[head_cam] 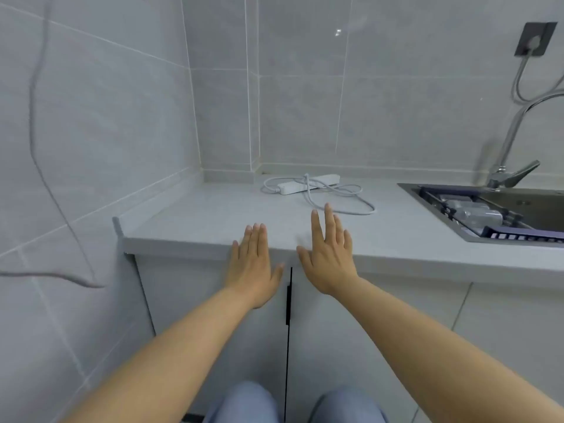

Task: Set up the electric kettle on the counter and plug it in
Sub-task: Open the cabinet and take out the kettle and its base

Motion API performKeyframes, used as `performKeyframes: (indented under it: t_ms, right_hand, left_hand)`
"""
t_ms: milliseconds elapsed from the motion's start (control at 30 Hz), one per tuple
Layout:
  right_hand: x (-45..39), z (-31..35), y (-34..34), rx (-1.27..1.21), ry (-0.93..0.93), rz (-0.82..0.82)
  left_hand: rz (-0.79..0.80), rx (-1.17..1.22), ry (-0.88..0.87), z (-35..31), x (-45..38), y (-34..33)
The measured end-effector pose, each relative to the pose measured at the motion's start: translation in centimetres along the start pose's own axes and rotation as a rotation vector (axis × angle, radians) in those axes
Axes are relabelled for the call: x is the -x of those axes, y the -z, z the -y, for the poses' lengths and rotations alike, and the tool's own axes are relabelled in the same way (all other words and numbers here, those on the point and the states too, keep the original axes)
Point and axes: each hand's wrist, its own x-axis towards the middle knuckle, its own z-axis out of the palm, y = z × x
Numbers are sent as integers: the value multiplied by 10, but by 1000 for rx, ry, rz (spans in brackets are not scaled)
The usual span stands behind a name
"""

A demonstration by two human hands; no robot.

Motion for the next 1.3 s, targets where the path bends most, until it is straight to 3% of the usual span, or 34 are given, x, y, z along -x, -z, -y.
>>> performKeyframes:
  t_ms: [400, 800, 1100, 1300]
  right_hand:
    - [44, -17, -28, 122, 50, 56]
    - [43, -20, -56, 159, 55, -177]
    - [39, -25, -66, 140, 90, -297]
    - [38, -25, -73, 127, 66, -304]
  left_hand:
    - [-30, -14, -19, 1, 38, -27]
    - [-41, -39, 39, -30, 37, -76]
    - [-81, 95, 63, -35, 19, -102]
    - [14, 395, 135, -28, 5, -99]
